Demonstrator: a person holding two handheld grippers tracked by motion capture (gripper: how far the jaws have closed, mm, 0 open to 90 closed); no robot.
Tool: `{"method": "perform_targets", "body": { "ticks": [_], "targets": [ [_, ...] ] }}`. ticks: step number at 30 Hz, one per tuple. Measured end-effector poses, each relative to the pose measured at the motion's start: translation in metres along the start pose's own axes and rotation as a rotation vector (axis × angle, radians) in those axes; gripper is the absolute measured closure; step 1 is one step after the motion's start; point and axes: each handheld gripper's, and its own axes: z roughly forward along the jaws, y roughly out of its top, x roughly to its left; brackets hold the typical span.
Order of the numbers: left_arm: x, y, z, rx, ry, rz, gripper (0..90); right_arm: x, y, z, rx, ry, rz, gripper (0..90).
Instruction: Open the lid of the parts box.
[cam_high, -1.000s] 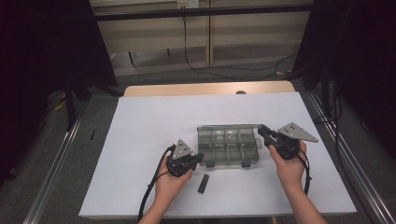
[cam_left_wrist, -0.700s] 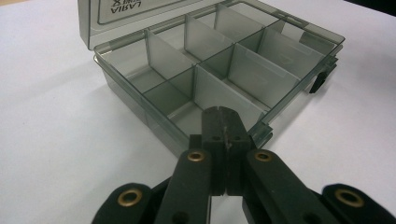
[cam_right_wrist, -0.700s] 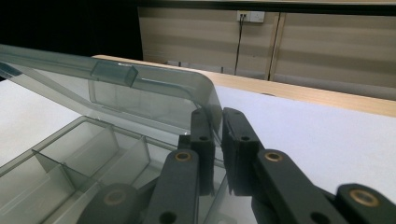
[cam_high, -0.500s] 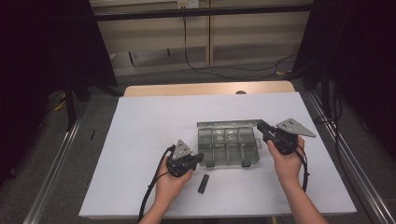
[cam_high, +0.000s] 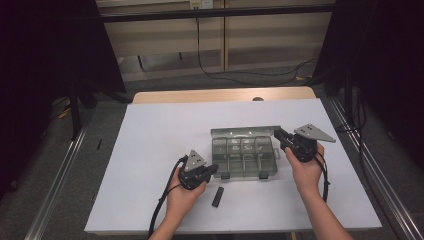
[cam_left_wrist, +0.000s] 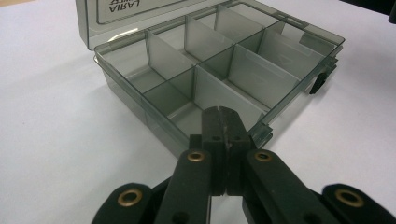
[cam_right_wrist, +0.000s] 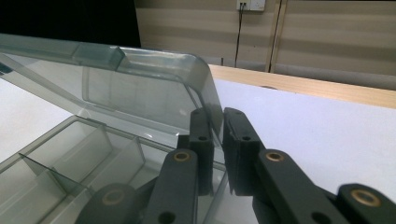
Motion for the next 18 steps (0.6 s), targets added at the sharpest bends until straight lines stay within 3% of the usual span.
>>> {"method": "perform_targets", "body": {
  "ticks": [18],
  "targets": [
    [-0.0007, -0.0003, 0.0001, -0.003, 0.001, 0.000, 90.0, -0.0025, 0.0076, 0.0087, -0.013, -0.025, 0.012, 83.9]
  ]
}}
